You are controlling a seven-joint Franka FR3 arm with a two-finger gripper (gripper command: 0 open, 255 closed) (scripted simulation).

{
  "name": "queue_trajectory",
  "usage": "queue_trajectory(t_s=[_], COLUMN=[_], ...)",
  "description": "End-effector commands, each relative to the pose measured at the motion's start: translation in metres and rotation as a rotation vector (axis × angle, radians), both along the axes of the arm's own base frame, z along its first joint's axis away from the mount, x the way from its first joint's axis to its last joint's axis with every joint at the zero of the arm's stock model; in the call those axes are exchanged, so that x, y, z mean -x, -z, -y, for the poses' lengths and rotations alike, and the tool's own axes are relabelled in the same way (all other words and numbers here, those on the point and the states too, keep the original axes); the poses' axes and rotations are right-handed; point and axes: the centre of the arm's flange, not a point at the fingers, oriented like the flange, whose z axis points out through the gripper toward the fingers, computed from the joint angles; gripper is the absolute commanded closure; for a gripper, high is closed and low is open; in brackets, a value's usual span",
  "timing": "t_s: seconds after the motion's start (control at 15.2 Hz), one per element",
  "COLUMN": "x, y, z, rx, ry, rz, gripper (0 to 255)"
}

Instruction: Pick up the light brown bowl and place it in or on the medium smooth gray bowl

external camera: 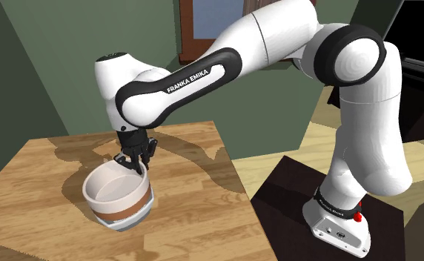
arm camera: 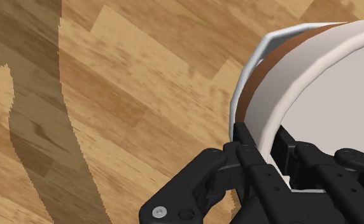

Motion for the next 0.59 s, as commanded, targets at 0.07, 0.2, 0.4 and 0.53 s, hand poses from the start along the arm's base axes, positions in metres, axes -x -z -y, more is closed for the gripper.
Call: queue_trajectory(t_s=[0.07,0.2,0.4,0.53], x=[0.0,0.0,0.0,-0.001], y=[0.0,0.0,0.0,-0.013], z=[0.0,0.0,0.0,0.0], rx=[0.0,0.0,0.0,0.0], ry=[0.0,0.0,0.0,0.0], rz=[0.0,0.0,0.0,0.0], gripper=[255,0,0,0])
